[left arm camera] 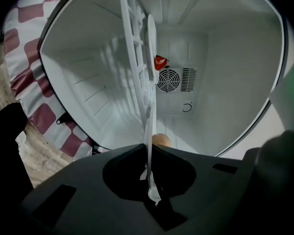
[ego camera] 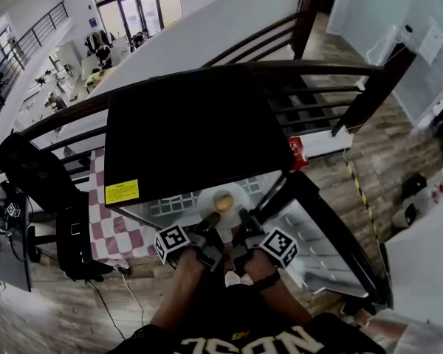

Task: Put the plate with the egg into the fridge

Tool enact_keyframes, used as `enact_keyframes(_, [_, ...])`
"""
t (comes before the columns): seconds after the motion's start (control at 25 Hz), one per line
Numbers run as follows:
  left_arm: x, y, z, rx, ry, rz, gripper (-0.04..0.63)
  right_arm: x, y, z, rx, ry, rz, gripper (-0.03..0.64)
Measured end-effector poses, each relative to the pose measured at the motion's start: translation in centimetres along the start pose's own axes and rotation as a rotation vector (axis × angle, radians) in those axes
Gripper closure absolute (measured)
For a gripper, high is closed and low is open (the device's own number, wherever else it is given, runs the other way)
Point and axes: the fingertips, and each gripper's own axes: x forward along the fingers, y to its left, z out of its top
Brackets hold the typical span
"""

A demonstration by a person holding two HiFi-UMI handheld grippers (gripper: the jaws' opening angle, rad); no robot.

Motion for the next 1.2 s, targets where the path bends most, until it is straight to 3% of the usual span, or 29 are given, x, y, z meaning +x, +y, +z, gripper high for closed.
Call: enact_keyframes(1.2, [2.5, -0.1, 2.5, -0.072, -0.019, 0.012, 0.557, 4.4, 0.0, 1.7, 0.001, -0.028, -0.023, 0.580])
